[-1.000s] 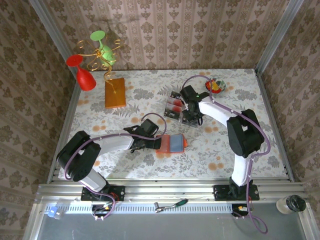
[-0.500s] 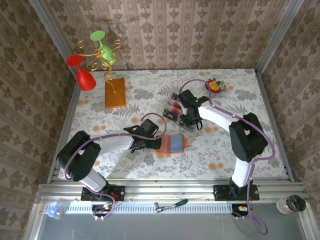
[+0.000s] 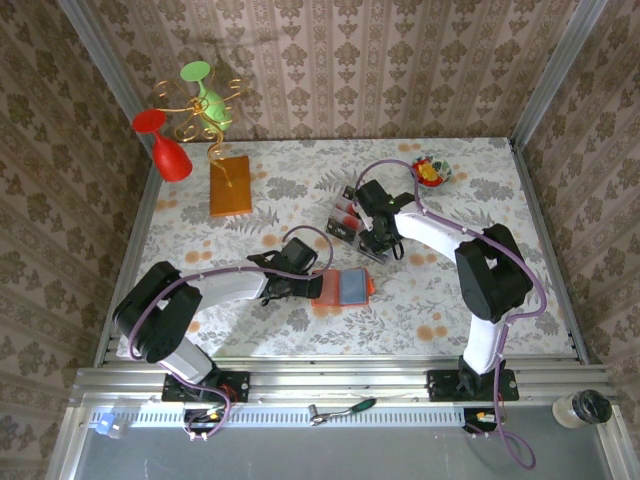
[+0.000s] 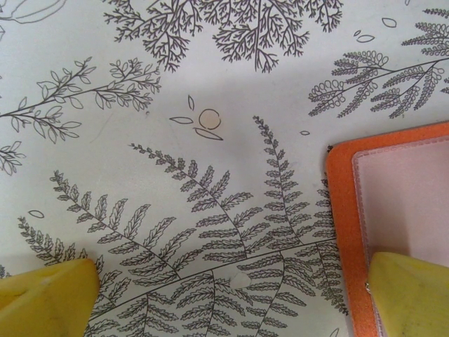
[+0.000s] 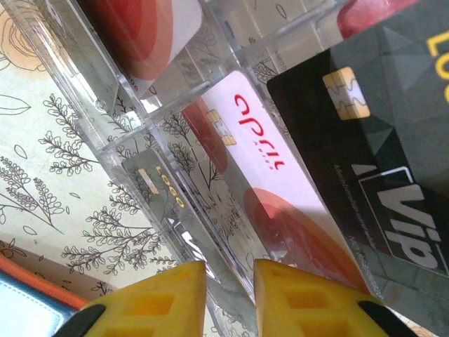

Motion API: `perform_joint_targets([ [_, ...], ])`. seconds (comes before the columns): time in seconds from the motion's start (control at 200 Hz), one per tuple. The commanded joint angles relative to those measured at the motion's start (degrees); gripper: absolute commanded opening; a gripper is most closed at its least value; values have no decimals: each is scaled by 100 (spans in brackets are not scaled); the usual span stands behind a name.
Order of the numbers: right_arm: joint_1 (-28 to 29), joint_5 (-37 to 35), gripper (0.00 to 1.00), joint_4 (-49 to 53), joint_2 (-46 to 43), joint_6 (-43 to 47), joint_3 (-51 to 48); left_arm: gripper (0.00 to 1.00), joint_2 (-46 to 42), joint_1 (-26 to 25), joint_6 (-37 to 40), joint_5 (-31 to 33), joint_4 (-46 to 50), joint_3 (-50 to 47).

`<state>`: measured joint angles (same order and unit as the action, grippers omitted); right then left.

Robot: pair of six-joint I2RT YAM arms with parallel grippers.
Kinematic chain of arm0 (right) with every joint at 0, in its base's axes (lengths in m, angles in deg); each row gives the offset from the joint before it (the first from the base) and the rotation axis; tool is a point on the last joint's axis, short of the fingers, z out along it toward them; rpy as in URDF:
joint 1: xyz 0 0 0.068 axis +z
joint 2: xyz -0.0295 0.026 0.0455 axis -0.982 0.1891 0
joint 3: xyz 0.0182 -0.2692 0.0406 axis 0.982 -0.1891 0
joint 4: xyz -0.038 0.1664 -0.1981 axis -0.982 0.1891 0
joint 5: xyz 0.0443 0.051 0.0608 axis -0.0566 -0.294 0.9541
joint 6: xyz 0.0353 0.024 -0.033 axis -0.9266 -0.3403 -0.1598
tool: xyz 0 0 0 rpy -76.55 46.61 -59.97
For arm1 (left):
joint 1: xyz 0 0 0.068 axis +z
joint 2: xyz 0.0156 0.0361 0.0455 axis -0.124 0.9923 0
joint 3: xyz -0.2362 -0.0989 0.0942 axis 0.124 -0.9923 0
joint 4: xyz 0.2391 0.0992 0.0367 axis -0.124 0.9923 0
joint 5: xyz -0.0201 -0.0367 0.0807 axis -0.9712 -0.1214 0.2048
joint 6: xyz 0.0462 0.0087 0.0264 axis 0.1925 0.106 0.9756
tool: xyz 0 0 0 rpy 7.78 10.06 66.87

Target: Put the credit cards into the card holder

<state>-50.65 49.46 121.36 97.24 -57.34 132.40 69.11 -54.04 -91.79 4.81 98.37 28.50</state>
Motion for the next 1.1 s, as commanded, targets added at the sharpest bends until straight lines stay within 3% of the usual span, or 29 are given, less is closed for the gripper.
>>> perform_joint_targets([
  [0.0,28,138,22,-19,184,116,28,100,107,-19,69,28,130,72],
  [0.135,21,170,12,37,117,200,58,100,106,-18,80,28,123,73],
  [0.555,-10,628,0,215,-65,532,295,100,103,-19,113,46,175,152],
  [0.92,76,1100,0,603,-579,518,517,100,91,-13,143,84,248,186],
  [1.095,319,1500,0,522,-947,-16,316,100,57,-12,131,141,274,144],
])
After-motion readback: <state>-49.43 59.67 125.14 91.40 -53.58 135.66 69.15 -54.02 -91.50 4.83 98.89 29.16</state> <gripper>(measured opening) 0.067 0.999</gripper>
